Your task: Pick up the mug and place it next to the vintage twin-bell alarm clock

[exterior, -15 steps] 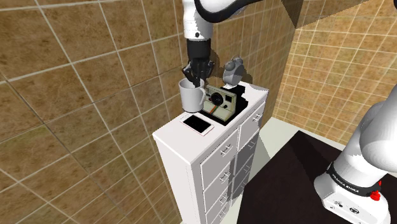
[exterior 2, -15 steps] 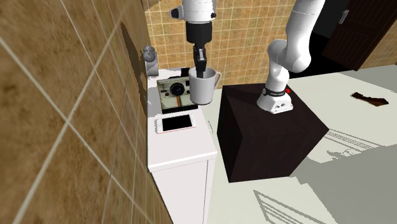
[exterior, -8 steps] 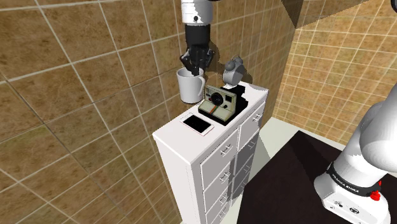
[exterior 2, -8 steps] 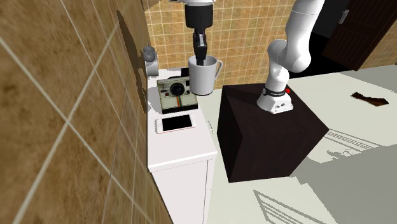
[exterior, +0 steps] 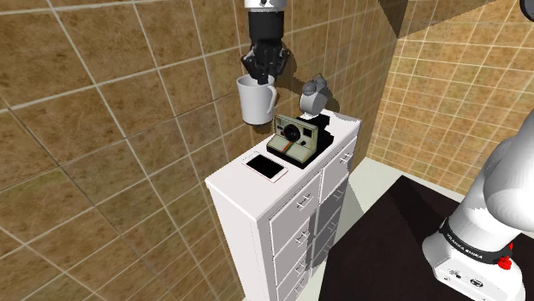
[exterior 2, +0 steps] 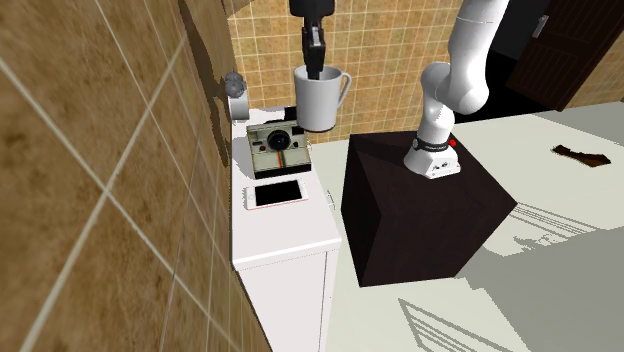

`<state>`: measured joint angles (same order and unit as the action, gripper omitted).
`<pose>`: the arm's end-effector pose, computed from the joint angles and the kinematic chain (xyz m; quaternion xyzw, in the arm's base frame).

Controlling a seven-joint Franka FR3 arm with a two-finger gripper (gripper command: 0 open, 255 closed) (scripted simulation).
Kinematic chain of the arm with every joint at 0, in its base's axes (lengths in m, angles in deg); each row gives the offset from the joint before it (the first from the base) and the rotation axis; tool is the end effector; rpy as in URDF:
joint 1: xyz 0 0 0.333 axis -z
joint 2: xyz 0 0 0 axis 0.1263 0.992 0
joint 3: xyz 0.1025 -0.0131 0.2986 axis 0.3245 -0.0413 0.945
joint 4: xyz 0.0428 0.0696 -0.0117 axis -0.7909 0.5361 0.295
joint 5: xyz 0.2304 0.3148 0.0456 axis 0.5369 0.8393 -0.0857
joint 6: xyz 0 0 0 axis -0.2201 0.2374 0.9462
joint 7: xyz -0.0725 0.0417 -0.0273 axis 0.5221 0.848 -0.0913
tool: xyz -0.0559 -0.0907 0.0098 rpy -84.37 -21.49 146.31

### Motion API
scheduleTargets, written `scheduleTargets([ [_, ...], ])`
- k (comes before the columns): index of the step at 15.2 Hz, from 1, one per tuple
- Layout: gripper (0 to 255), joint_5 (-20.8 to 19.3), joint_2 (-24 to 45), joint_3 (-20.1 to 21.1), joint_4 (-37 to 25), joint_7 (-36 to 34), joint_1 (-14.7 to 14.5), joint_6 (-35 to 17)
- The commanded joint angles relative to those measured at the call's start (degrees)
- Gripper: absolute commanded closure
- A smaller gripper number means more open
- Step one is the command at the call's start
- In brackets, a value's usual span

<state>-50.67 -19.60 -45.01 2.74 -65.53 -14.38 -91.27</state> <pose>0.4910 0.2540 0.6347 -0.9994 -0.0068 0.0037 0.0339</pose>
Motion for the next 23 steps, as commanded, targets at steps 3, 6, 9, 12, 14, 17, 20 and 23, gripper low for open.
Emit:
scheduleTargets([
  [3, 255, 0.59, -1.80, -2.68, 1.77, 5.27, 2.58, 0.30],
  [6, 255, 0.80, -2.71, -4.93, 2.76, 9.56, 4.63, 0.50],
  [9, 255, 0.79, -3.05, -7.18, 3.11, 13.76, 6.58, 0.80],
  [12, 255, 0.64, -2.83, -9.38, 2.82, 17.86, 8.51, 1.18],
  [14, 255, 0.49, -2.37, -10.82, 2.26, 20.55, 9.78, 1.48],
  [17, 255, 0.25, -1.24, -12.89, 0.88, 24.51, 11.70, 2.02],
  [20, 255, 0.02, 0.43, -14.92, -1.19, 28.39, 13.58, 2.69],
  [23, 255, -0.12, 2.66, -16.82, -3.99, 32.19, 15.52, 3.53],
])
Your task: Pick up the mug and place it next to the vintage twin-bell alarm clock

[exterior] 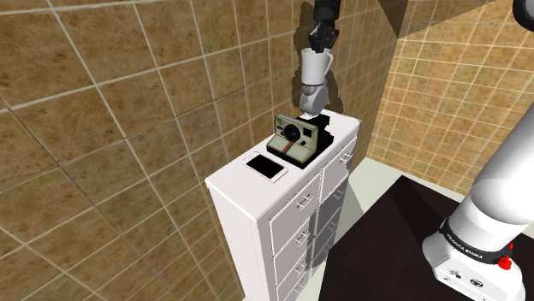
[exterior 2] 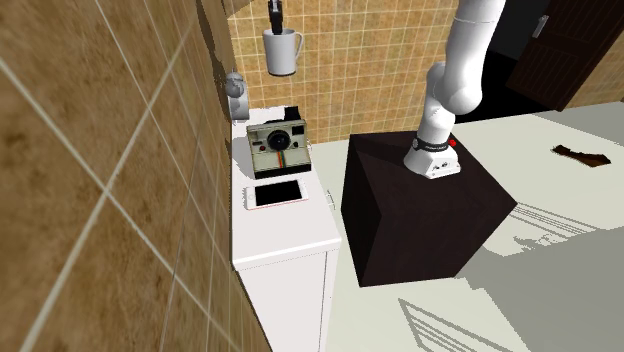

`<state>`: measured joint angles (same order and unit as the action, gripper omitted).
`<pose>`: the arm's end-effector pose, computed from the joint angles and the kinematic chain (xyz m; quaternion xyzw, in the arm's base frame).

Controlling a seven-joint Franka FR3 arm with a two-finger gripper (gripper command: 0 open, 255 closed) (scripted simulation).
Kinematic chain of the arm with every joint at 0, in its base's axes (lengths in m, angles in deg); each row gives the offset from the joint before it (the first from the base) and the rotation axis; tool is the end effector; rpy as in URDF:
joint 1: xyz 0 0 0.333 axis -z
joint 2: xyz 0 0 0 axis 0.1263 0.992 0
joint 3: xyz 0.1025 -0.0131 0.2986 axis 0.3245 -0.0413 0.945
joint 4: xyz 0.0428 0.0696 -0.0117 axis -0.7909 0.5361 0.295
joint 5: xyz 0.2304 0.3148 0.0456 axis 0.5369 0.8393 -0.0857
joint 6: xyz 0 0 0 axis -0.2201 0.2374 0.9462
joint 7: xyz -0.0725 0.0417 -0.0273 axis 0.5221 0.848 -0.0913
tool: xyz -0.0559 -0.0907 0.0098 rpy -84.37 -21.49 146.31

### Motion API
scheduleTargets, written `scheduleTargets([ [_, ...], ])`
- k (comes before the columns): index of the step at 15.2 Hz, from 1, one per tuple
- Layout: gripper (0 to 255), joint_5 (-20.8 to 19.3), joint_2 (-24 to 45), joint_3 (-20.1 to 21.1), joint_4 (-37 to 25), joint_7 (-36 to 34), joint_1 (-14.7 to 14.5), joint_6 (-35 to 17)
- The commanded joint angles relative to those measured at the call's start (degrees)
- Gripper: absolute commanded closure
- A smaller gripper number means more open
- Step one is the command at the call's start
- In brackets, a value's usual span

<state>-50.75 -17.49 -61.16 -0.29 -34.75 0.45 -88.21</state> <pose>0.5575 -0.0366 0.6347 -0.9994 -0.0062 0.0040 0.0340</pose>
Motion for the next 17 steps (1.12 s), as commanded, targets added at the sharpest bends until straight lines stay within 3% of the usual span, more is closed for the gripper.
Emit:
scheduleTargets([
  [1, 255, -0.08, 1.42, -1.28, -2.08, 2.66, 1.36, 0.80],
  [9, 255, 0.34, 10.95, -5.54, -14.91, 12.22, 6.98, 4.73],
  [16, 255, 1.77, 24.59, -7.83, -35.42, 19.10, 12.81, 12.08],
  [17, 255, 1.66, 23.71, -7.81, -33.17, 19.17, 12.71, 10.72],
])
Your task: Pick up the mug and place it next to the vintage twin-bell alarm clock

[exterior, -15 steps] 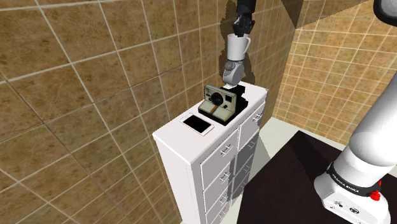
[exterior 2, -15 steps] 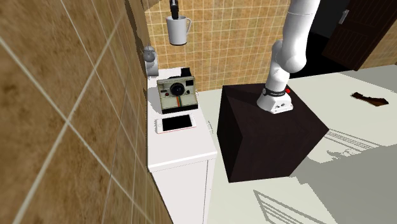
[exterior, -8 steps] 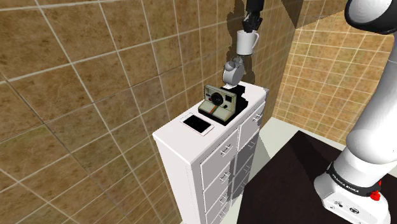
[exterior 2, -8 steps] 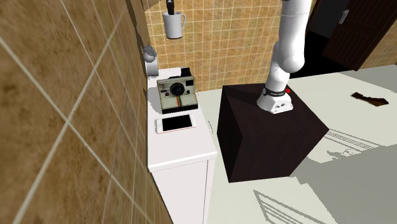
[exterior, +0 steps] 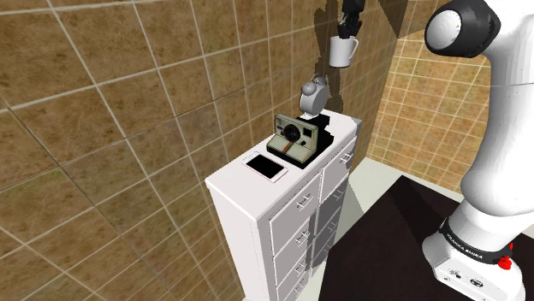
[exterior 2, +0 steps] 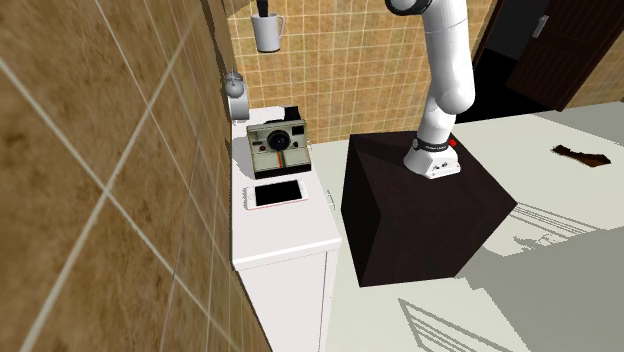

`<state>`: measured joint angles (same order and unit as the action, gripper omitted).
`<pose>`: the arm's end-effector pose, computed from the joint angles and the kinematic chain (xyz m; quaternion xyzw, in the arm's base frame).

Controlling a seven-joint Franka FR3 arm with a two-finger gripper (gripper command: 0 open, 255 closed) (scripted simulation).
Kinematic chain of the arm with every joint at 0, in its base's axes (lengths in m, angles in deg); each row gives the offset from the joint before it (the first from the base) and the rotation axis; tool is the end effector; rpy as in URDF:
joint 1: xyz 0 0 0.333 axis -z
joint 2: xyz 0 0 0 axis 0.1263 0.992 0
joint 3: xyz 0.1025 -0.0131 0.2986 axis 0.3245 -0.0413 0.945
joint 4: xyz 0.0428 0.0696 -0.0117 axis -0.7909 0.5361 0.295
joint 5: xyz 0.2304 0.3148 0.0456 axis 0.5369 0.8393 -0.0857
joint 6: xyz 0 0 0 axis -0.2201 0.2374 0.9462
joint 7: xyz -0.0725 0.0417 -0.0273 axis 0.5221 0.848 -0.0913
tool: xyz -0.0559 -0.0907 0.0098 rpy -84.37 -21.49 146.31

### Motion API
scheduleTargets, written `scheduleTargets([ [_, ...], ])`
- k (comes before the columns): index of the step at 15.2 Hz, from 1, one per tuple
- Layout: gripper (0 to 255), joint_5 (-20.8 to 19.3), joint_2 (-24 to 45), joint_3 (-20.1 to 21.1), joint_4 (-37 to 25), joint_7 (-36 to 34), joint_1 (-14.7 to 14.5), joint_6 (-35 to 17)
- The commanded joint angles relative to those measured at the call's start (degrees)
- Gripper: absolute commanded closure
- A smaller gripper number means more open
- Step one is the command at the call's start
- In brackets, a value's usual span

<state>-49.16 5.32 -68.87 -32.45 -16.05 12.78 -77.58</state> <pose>0.6016 -0.2457 0.6340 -0.9994 -0.0064 0.0041 0.0341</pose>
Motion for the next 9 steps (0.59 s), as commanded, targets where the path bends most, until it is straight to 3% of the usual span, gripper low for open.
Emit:
scheduleTargets([
  [1, 255, 0.00, 0.11, -0.11, 1.06, 0.54, 0.28, -1.19],
  [9, 255, -0.37, -3.91, -0.17, 13.69, 0.97, -0.28, -9.79],
])
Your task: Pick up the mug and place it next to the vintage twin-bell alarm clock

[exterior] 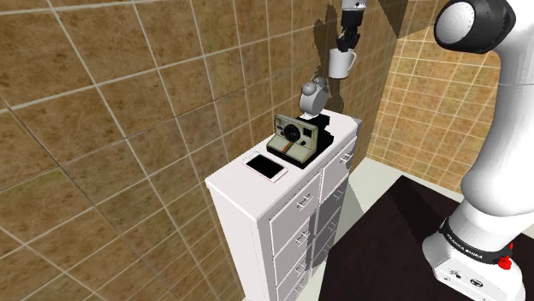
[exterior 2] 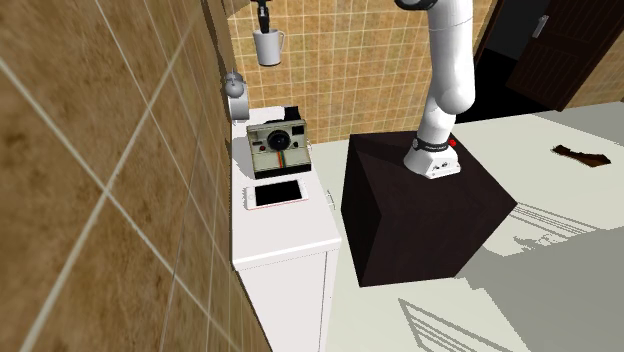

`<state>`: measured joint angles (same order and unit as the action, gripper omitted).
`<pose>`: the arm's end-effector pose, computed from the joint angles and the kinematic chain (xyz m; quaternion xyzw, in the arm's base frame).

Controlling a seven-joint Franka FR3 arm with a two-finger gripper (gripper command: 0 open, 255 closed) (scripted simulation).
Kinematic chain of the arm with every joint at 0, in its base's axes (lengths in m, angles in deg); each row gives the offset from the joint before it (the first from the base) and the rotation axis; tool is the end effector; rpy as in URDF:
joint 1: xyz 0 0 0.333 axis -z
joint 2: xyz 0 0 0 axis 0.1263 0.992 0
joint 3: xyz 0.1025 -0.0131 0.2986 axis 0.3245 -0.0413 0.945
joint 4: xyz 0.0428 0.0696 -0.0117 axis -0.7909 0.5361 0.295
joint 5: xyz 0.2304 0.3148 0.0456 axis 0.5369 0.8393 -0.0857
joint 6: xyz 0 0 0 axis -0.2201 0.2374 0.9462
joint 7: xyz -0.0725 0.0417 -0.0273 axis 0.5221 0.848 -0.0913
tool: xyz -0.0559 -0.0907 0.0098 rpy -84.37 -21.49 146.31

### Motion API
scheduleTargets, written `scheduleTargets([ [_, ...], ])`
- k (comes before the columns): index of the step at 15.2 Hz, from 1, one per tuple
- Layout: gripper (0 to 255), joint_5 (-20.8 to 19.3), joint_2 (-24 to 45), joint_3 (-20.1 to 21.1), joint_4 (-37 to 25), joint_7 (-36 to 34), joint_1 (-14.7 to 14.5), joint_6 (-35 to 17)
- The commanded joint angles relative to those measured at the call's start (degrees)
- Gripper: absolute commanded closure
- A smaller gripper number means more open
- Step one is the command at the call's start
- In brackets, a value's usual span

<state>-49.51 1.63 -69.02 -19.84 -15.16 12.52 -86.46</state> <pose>0.6030 -0.2507 0.5889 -0.9994 -0.0069 0.0041 0.0341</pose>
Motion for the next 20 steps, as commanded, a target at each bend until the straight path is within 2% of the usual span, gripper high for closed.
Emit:
scheduleTargets([
  [1, 255, -0.05, -0.53, -0.01, 2.35, 0.12, -0.06, -1.87],
  [10, 255, -0.17, -2.29, 0.01, 11.95, 0.52, -0.36, -9.70],
  [20, 255, -0.09, -2.50, 0.06, 19.95, 0.97, -0.53, -17.48],
])
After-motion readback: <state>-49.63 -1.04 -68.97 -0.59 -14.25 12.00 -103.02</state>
